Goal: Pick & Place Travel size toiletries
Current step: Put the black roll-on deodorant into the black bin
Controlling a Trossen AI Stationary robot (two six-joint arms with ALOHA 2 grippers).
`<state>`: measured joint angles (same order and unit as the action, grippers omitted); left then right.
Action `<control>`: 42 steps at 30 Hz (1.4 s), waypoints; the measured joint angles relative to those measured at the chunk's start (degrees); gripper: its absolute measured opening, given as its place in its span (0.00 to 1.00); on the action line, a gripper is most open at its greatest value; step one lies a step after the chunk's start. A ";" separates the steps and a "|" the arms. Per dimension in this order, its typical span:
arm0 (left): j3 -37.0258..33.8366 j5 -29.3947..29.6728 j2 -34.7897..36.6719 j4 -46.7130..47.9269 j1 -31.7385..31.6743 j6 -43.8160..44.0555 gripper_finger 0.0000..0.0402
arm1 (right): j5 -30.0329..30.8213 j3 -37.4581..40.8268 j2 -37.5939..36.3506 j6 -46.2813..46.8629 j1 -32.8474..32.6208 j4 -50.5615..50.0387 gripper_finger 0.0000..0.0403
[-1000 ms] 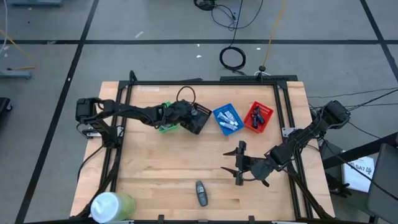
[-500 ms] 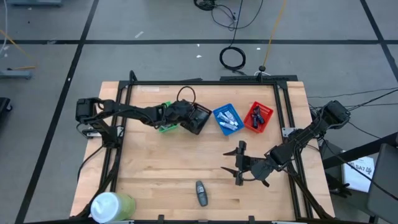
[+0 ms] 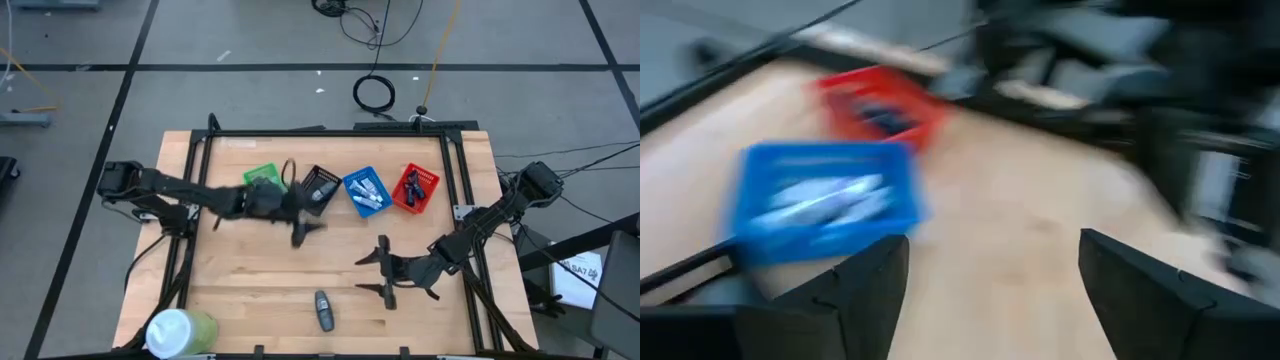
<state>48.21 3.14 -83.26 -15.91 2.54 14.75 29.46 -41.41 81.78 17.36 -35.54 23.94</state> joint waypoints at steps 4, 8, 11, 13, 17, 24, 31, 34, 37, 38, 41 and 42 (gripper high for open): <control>0.04 -3.48 -0.40 0.33 9.25 -1.11 0.68 | -1.08 0.00 0.02 -1.17 -0.60 1.50 0.63; -0.06 -3.76 -4.57 3.46 18.38 3.58 0.69 | -1.10 0.00 0.02 -1.94 -0.58 1.53 0.64; 0.02 -3.26 -9.52 0.79 24.45 4.85 0.70 | -1.06 0.00 0.02 -1.98 -0.54 1.52 0.64; 0.00 -3.14 -13.62 -2.93 27.46 5.07 0.70 | -1.06 0.00 0.02 -1.98 -0.43 1.56 0.64; 0.22 -7.45 -21.58 -12.23 30.56 10.27 0.67 | -1.06 0.00 0.02 -2.03 -0.43 1.66 0.64; 7.70 -13.77 -33.94 -14.73 30.45 15.21 0.57 | -1.08 0.00 0.02 -3.55 -0.24 2.17 0.64; 17.07 -13.01 -38.23 -5.91 26.38 6.84 0.46 | -1.06 0.00 0.02 -3.59 0.12 2.35 0.64; 19.15 -6.32 -37.48 -4.31 24.49 2.83 0.42 | -1.05 0.02 0.02 -4.67 0.10 2.46 0.64; 20.14 2.20 -36.53 -4.02 22.26 1.26 0.39 | -1.04 0.02 0.02 -5.47 0.12 2.41 0.64; 20.00 4.89 -36.04 -3.45 21.39 0.79 0.38 | -1.04 0.02 0.02 -5.94 0.10 2.36 0.64; 20.03 7.78 -35.46 -2.97 18.99 0.79 0.37 | -1.04 0.02 0.02 -6.24 -0.14 1.14 0.64; 19.91 6.99 -34.94 -1.51 18.30 0.89 0.37 | -1.04 0.00 0.02 -6.15 -0.17 0.58 0.64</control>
<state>68.11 10.13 -118.20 -17.42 20.84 15.64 28.42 -41.40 81.80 11.20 -35.70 24.52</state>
